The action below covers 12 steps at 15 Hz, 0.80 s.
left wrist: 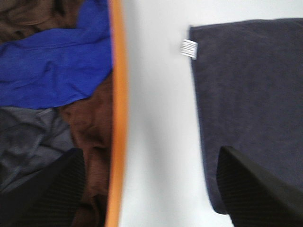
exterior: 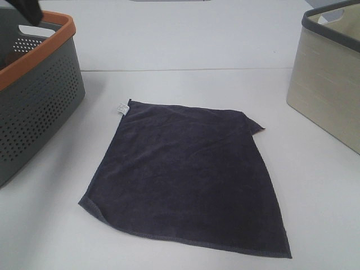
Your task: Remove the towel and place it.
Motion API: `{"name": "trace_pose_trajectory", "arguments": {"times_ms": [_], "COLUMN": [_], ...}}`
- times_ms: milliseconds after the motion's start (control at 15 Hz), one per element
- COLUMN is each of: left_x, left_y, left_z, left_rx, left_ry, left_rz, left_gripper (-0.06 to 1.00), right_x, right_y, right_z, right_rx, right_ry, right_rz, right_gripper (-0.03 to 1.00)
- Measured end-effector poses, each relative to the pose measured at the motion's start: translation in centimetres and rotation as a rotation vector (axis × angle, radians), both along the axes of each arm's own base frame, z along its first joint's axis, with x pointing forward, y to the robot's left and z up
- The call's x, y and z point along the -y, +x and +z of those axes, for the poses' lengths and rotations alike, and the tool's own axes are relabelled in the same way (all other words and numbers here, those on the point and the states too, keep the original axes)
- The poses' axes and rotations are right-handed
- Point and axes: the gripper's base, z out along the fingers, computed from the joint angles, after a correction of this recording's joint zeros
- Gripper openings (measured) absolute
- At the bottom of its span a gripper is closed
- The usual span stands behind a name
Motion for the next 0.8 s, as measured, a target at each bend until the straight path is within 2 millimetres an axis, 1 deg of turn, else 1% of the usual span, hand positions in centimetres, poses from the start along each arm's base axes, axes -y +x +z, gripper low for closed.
{"name": "trace_pose_trajectory", "arguments": {"times_ms": [67,133,200,267,333,400,533,600,667,733,800], "left_x": [-2.8,-5.2,-7.2,-8.3,-8.4,-8.0,-7.7,-7.5,-7.4,-7.2,-7.1], "left_y": [0.2,0.1,-0.4,-1.5,-3.1,-6.7,-10.9,-13.0,-13.9,-15.6,-17.3], "left_z": [0.3,0.6,1.1,1.6,2.0,1.3,1.1,0.8,0.5,0.2,-0.2], "left_rx": [0.009,0.019,0.034,0.041,0.046,0.011,0.006,0.008,0.004,0.008,0.011], "left_ry": [0.008,0.012,0.015,0.021,0.026,0.017,0.013,0.011,0.011,0.008,0.001], "left_rz": [0.071,0.131,0.182,0.206,0.203,0.198,0.211,0.215,0.215,0.221,0.235], "left_gripper": [0.73,0.73,0.73,0.73,0.73,0.73,0.73,0.73,0.73,0.73,0.73], "right_x": [1.4,2.3,2.6,2.5,2.2,1.8,1.8,1.8,1.7,1.7,1.6], "right_y": [-0.1,-0.2,-0.7,-1.3,-2.3,-5.9,-10.0,-12.2,-14.5,-15.6,-17.4], "right_z": [0.1,0.2,0.4,0.6,0.7,0.1,-0.8,-1.6,-2.1,-2.6,-3.4], "right_rx": [0.005,0.01,0.016,0.024,0.032,0.028,0.031,0.031,0.053,0.059,0.07], "right_ry": [-0.01,-0.026,-0.036,-0.034,-0.02,-0.01,-0.033,-0.048,-0.059,-0.063,-0.066], "right_rz": [-0.042,-0.058,-0.058,-0.048,-0.033,-0.002,-0.002,0.0,0.003,0.003,0.002], "right_gripper": [0.79,0.78,0.78,0.78,0.78,0.78,0.78,0.78,0.78,0.78,0.78]}}
